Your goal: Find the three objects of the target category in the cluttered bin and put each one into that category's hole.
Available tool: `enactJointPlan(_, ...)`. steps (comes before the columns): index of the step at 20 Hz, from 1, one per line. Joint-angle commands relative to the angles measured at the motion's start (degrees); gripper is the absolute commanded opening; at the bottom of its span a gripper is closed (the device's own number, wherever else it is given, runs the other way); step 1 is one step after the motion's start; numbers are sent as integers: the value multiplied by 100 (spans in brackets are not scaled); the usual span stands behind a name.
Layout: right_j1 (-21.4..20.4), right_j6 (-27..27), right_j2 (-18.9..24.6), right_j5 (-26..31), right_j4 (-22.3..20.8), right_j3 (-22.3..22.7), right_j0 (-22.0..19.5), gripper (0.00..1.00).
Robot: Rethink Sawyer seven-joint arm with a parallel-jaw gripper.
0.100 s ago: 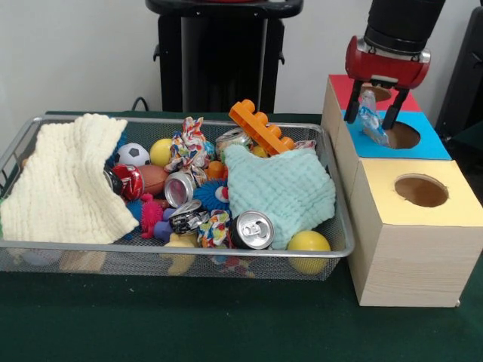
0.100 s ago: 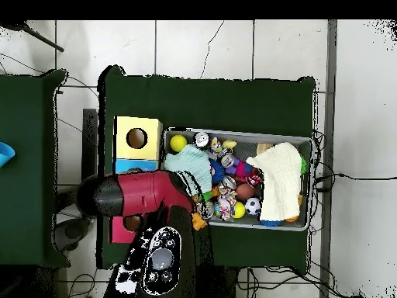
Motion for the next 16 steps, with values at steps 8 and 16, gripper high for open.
enactJointPlan(8,-57,112,390,530,-58,430,-393,100)
enactJointPlan(16,-109,144,724,388,125,650,-622,100)
